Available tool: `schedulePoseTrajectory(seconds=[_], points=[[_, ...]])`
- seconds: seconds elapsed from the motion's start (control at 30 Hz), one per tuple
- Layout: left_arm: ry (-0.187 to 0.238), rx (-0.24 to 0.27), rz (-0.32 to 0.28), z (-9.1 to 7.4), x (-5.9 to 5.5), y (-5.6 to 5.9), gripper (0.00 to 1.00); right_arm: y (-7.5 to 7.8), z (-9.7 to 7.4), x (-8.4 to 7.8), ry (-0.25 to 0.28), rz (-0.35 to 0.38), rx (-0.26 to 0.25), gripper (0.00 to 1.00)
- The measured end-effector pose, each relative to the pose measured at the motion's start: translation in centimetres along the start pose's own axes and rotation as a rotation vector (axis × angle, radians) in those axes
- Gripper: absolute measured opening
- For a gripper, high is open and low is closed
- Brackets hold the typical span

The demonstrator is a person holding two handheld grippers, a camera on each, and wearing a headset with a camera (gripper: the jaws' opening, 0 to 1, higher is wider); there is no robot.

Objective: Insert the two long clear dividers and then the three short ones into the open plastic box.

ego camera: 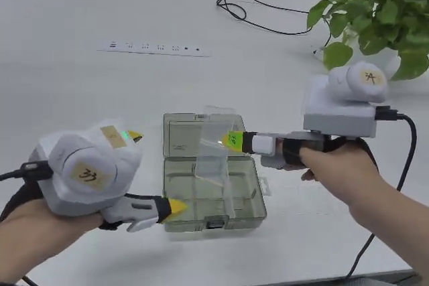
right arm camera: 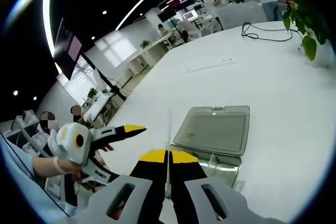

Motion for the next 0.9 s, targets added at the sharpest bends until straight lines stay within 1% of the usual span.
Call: schedulePoseTrajectory(seconds=[0.03,0.07,0.1,0.13,0.17,0.2,0.23,0.27,0.3,0.33,0.4,0.43,0.47,0.5,0.53,0.6,0.63,0.67,0.7,0.73,0.77,0.8,0.83,0.87,0.9], points=[[-0.003,-0.018,-0.003,0.0,-0.2,0.2,0.86,0.0,0.0,-0.1,-0.007,0.008,-0.006,0.01],[-0.004,-0.035,-0.001,-0.1,-0.3,0.2,0.88,0.0,-0.2,-0.3,-0.029,0.027,-0.024,0.01],[-0.003,-0.046,0.013,-0.2,-0.4,0.2,0.9,-0.1,-0.2,-0.2,-0.022,0.024,-0.029,0.01],[0.01,-0.055,0.045,-0.2,-0.4,0.2,0.93,-0.2,-0.3,-0.1,-0.023,0.03,-0.035,0.01],[0.019,-0.062,0.073,-0.3,-0.5,0.0,0.94,-0.4,-0.4,-0.3,-0.045,0.069,-0.044,0.01],[0.019,-0.074,0.074,-0.3,-0.7,0.0,0.96,-0.4,-0.3,-0.2,-0.046,0.063,-0.047,0.01],[0.024,-0.092,0.078,-0.3,-0.9,-0.1,0.97,-0.3,-0.4,-0.3,-0.064,0.075,-0.066,0.01],[0.023,-0.097,0.079,-0.3,-1.0,-0.1,0.99,-0.3,-0.4,-0.3,-0.069,0.081,-0.069,0.01],[0.03,-0.133,0.105,-0.4,-1.1,-0.1,1.0,-0.3,-0.3,-0.2,-0.078,0.099,-0.083,0.01],[0.034,-0.147,0.117,-0.4,-1.2,-0.1,1.0,-0.4,-0.2,-0.2,-0.096,0.116,-0.092,0.01],[0.034,-0.166,0.132,-0.4,-1.7,-0.2,1.0,-0.5,0.1,-0.2,-0.113,0.12,-0.104,0.01],[0.03,-0.173,0.134,-0.3,-1.9,-0.2,1.0,-0.6,0.2,-0.4,-0.14,0.135,-0.123,0.01],[0.031,-0.173,0.132,-0.3,-2.1,-0.3,1.0,-0.7,0.3,-0.3,-0.139,0.137,-0.127,0.01],[0.037,-0.181,0.129,-0.3,-2.3,-0.3,1.0,-0.6,0.4,-0.3,-0.162,0.162,-0.139,0.01],[0.049,-0.189,0.123,-0.3,-2.4,-0.3,1.0,-0.6,0.5,-0.2,-0.17,0.172,-0.14,0.01],[0.056,-0.191,0.116,-0.3,-2.7,-0.3,1.0,-0.7,0.8,-0.4,-0.211,0.202,-0.154,0.01],[0.062,-0.191,0.113,-0.2,-2.8,-0.4,1.0,-0.2,0.9,-0.2,-0.243,0.222,-0.159,0.01],[0.065,-0.192,0.101,-0.2,-3.0,-0.4,1.0,0.1,1.0,0.0,-0.26,0.228,-0.163,0.01],[0.069,-0.194,0.088,-0.2,-3.1,-0.3,1.0,0.1,1.2,0.0,-0.273,0.237,-0.169,0.01],[0.079,-0.193,0.082,-0.3,-3.2,-0.3,1.0,-0.1,1.3,-0.3,-0.308,0.264,-0.17,0.01],[0.08,-0.191,0.08,-0.3,-3.3,-0.3,1.0,-0.1,1.5,-0.3,-0.31,0.259,-0.169,0.01],[0.082,-0.189,0.074,-0.3,-3.4,-0.2,1.0,-0.3,1.5,-0.6,-0.348,0.278,-0.18,0.01],[0.085,-0.189,0.068,-0.3,-3.4,-0.1,1.0,-0.1,1.7,-0.4,-0.348,0.267,-0.184,0.01],[0.093,-0.188,0.061,-0.3,-3.4,0.0,1.0,0.4,1.7,-0.5,-0.376,0.27,-0.196,0.01],[0.093,-0.185,0.059,-0.3,-3.5,0.0,1.0,0.6,1.8,-0.5,-0.396,0.276,-0.196,0.01]])
Point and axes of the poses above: the centre of the closed fingertips' face, and the gripper's own axes: z roughly forward along the fingers, y roughly to its right, x roughly out of its top, the point moved 6 cm from there along -z, roughly backward along the fingers, and after that the axes turned 1 degree about -x, right-handed, at the moved point
